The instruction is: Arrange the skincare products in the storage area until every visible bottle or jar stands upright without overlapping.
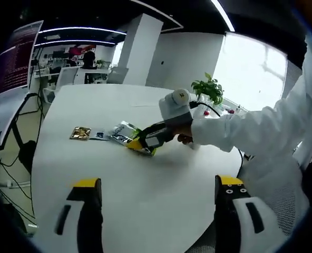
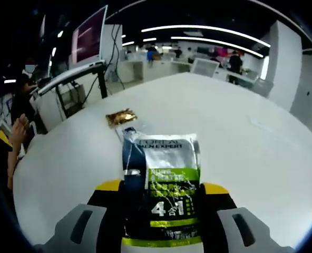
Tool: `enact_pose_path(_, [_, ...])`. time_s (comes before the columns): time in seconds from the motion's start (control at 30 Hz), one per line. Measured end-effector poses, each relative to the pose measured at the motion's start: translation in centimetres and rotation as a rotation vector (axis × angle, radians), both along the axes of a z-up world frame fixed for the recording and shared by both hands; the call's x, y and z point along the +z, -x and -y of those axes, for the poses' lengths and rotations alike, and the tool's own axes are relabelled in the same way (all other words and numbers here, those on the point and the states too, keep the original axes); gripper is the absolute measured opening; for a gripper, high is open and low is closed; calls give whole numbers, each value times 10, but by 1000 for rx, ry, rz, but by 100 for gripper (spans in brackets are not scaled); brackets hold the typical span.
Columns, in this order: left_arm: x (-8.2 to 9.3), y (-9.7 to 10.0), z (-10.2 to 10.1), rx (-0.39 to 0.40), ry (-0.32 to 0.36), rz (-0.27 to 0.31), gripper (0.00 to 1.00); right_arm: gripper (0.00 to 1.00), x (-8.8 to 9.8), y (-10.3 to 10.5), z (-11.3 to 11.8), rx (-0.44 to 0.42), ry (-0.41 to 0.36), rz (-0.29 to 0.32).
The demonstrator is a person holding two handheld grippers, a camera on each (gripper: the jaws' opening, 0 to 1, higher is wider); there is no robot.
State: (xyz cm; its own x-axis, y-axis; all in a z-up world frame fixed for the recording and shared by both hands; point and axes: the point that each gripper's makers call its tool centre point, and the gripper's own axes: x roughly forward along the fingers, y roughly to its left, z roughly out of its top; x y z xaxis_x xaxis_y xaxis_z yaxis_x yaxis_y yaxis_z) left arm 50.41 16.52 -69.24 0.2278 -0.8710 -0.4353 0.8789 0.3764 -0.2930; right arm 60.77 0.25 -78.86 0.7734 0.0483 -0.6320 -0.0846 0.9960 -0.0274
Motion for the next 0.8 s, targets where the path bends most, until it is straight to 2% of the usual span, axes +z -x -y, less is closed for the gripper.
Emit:
enact_pose_path(0.1, [-7, -3, 8, -2, 49, -79, 81, 52, 0, 5, -1, 5, -5, -5])
enact_pose_path(0.23, [-18, -19, 14, 18, 53, -115, 75, 52, 0, 13, -3, 12, -20, -3])
enact_pose_path(0.33, [-21, -29, 21, 24, 50, -119, 73, 52, 0, 20, -6, 21, -32, -4])
enact_pose_path(0.47, [-21, -41, 36, 57, 113, -186, 66, 49, 3, 27, -7, -14, -105, 3])
enact_pose_path(0.5, [-22, -46, 42, 70, 142, -213, 64, 45, 4, 28, -5, -23, -110, 9])
enact_pose_path(0.57, [-26, -48, 49, 78, 156, -259, 64, 13, -3, 36, 8, -43, -53, -23])
enact_pose_path(0.6, [-30, -52, 51, 84, 150, -273, 63, 11, 1, 30, 12, -31, -44, 43])
enact_pose_path(0.63, [-37, -59, 54, 98, 134, -273, 63, 11, 0, 33, 7, -63, -113, 41])
enact_pose_path(0.67, [-38, -60, 56, 97, 126, -268, 62, 12, 0, 36, 9, -73, -118, 28])
enact_pose_path(0.73, [-41, -63, 59, 108, 117, -264, 62, 12, -1, 40, 10, -54, -81, 14])
enact_pose_path(0.8, [-45, -68, 62, 121, 119, -290, 62, 12, 0, 41, 9, -46, -67, 18])
